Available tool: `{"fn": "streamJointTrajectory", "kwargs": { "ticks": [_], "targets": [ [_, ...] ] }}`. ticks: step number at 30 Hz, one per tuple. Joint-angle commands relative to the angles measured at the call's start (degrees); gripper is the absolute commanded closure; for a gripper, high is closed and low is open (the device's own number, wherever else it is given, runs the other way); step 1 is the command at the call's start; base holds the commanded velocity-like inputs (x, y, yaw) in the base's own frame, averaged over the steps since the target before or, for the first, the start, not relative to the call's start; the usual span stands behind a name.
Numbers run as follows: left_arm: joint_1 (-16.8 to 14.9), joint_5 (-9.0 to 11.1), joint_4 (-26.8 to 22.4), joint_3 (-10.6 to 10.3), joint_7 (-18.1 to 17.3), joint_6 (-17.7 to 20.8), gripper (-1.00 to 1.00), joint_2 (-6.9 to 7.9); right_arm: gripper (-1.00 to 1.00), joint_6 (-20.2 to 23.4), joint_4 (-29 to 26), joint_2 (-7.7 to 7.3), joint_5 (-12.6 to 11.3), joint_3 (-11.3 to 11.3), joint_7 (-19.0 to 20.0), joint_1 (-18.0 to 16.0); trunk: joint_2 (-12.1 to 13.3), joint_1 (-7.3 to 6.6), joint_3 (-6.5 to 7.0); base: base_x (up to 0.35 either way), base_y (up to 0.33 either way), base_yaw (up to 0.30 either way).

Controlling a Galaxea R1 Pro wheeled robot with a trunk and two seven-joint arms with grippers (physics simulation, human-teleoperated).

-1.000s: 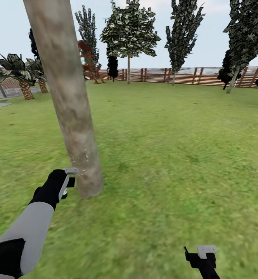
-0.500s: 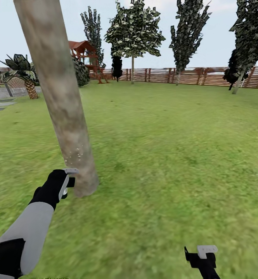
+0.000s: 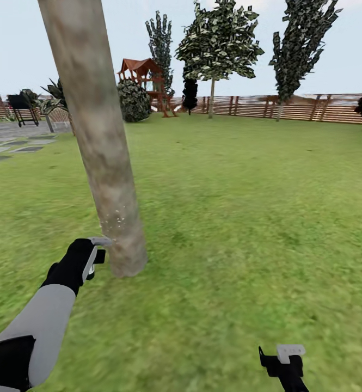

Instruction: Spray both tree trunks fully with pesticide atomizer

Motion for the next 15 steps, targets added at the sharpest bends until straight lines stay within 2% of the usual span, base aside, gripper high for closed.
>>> {"fn": "streamJointTrajectory", "kwargs": {
  "ticks": [1,7,9,12,15],
  "targets": [
    [-0.04,-0.32,-0.05,0.06,-0.08,0.21,1.00,-0.03,-1.00,-0.15,0.07,-0.01,0.61,-0.23,-0.35,-0.03,-0.02,0.01,-0.05,0.070,-0.257,0.276],
    [0.64,-0.35,0.02,0.16,-0.01,-0.04,1.00,0.21,-1.00,-0.15,0.07,0.01,0.61,-0.23,-0.35,-0.03,-0.02,0.01,-0.05,0.015,-0.271,0.237],
    [1.84,-0.45,-0.05,0.14,0.00,-0.16,1.00,0.56,-1.00,-0.15,0.07,0.00,0.61,-0.23,-0.35,-0.03,-0.02,0.01,-0.05,0.008,-0.274,0.065],
    [3.56,-0.30,-0.05,0.10,0.01,-0.30,1.00,2.34,-1.00,-0.15,0.07,0.00,0.61,-0.23,-0.35,-0.03,-0.02,0.01,-0.05,0.089,-0.272,0.015],
    [3.86,-0.07,-0.04,0.20,-0.13,-0.33,1.00,2.25,-1.00,-0.15,0.07,-0.06,0.61,-0.24,-0.35,-0.03,-0.02,0.01,-0.05,0.167,-0.245,0.002]
  ]
}}
